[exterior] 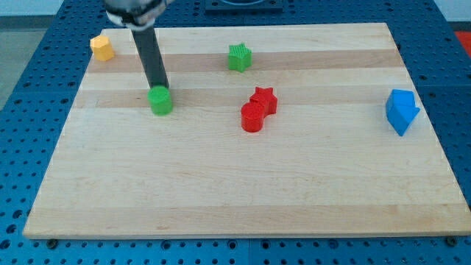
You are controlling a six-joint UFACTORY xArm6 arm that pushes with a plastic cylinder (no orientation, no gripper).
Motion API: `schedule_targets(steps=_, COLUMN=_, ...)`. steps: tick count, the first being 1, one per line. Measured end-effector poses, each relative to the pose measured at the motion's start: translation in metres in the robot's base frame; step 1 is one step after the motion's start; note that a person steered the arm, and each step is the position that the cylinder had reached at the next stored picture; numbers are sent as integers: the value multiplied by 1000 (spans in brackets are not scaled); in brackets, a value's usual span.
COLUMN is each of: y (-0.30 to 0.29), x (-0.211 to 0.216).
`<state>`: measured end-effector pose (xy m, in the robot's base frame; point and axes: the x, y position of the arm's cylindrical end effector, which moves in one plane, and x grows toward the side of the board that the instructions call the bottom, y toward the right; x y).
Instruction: Move yellow hexagon towards down
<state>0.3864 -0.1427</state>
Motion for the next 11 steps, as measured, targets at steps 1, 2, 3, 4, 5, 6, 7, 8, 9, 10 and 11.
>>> schedule_targets(steps=1, y=10, x=55)
schedule_targets(steps=2, y=10, x=103)
schedule_targets(steps=3, y=46, x=119)
schedule_targets(steps=4, y=45, x=119)
schedule_targets(steps=5, y=45, x=119)
schedule_targets(steps=6, y=45, x=130)
schedule_targets(steps=7, y=45, x=148)
schedule_targets(steps=8, y=45, x=159)
schedule_targets(steps=9, y=32, x=158)
schedule_targets(steps=10, y=-5, x=135)
schedule_targets(steps=11, y=-27, x=113)
